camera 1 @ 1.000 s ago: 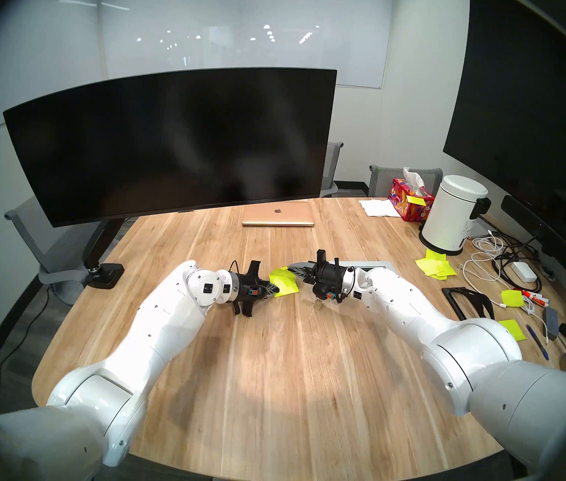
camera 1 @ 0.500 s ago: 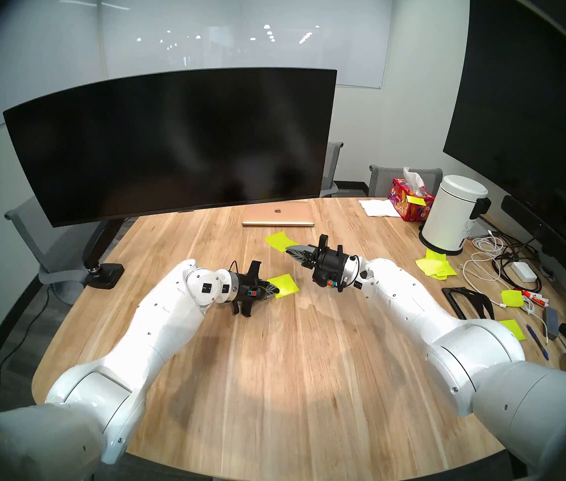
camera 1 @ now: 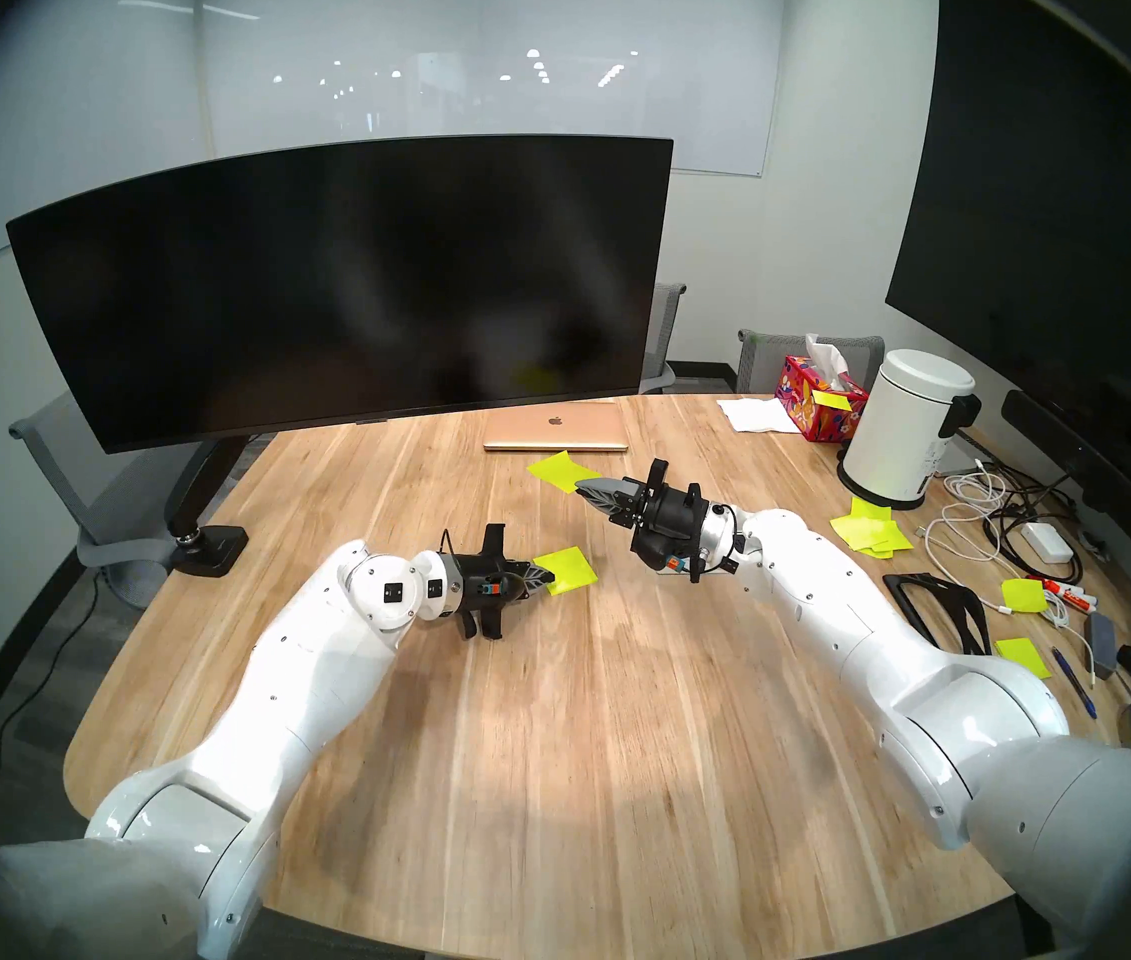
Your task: Peel one sticky note off the pad and stick it onto the monitor, then press it flat
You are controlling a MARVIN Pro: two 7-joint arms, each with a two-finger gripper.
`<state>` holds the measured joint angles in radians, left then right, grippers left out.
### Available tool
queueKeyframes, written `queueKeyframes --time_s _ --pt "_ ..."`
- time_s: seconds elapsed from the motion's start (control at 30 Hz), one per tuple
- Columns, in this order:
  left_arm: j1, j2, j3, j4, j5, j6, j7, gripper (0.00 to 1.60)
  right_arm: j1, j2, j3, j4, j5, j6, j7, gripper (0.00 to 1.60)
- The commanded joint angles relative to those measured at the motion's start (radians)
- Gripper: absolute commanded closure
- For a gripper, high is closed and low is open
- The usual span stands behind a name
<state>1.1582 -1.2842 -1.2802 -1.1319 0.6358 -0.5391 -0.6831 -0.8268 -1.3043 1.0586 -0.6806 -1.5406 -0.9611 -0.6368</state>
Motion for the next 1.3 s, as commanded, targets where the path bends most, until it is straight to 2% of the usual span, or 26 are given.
queueKeyframes --time_s 0.0,0.1,0.2,0.5,0.63,0.77,0.8,0.83,1.03,1.07,1.1,1.27 --pt "0.045 0.012 -0.067 -0.091 -0.069 -0.047 0.064 1.60 0.012 0.022 0.014 -0.026 0.024 0.001 -0.004 1.60" --pt "0.091 0.016 -0.087 -0.167 -0.096 -0.076 0.083 1.60 0.008 0.026 0.015 -0.027 0.024 0.001 -0.001 1.60" --pt "0.127 0.014 -0.094 -0.203 -0.117 -0.099 0.093 1.60 0.004 0.028 0.015 -0.031 0.025 0.001 -0.001 1.60" --pt "0.265 0.012 -0.145 -0.335 -0.158 -0.096 0.151 1.60 -0.005 0.042 0.016 -0.052 0.031 0.001 -0.004 1.60" --pt "0.302 0.009 -0.165 -0.372 -0.170 -0.089 0.183 1.60 -0.009 0.050 0.017 -0.058 0.033 0.001 -0.003 1.60" --pt "0.365 -0.005 -0.209 -0.434 -0.159 -0.095 0.248 1.60 -0.015 0.055 0.019 -0.065 0.038 0.001 -0.002 1.60" --pt "0.373 -0.012 -0.216 -0.444 -0.163 -0.089 0.260 0.91 -0.016 0.056 0.019 -0.066 0.039 0.001 -0.002 1.60" --pt "0.387 -0.022 -0.226 -0.458 -0.160 -0.085 0.279 0.03 -0.018 0.058 0.020 -0.068 0.041 0.001 -0.001 1.60" --pt "0.455 -0.048 -0.254 -0.529 -0.121 -0.066 0.349 0.00 -0.030 0.070 0.021 -0.086 0.054 0.001 0.003 1.60" --pt "0.484 -0.052 -0.262 -0.572 -0.105 -0.045 0.361 0.00 -0.033 0.074 0.021 -0.092 0.056 0.001 0.005 1.60" --pt "0.473 -0.059 -0.260 -0.545 -0.101 -0.057 0.375 0.00 -0.037 0.076 0.023 -0.094 0.063 0.001 0.004 1.60" --pt "0.536 -0.083 -0.276 -0.631 -0.032 0.003 0.421 0.00 -0.056 0.100 0.030 -0.124 0.085 0.001 0.011 1.60"
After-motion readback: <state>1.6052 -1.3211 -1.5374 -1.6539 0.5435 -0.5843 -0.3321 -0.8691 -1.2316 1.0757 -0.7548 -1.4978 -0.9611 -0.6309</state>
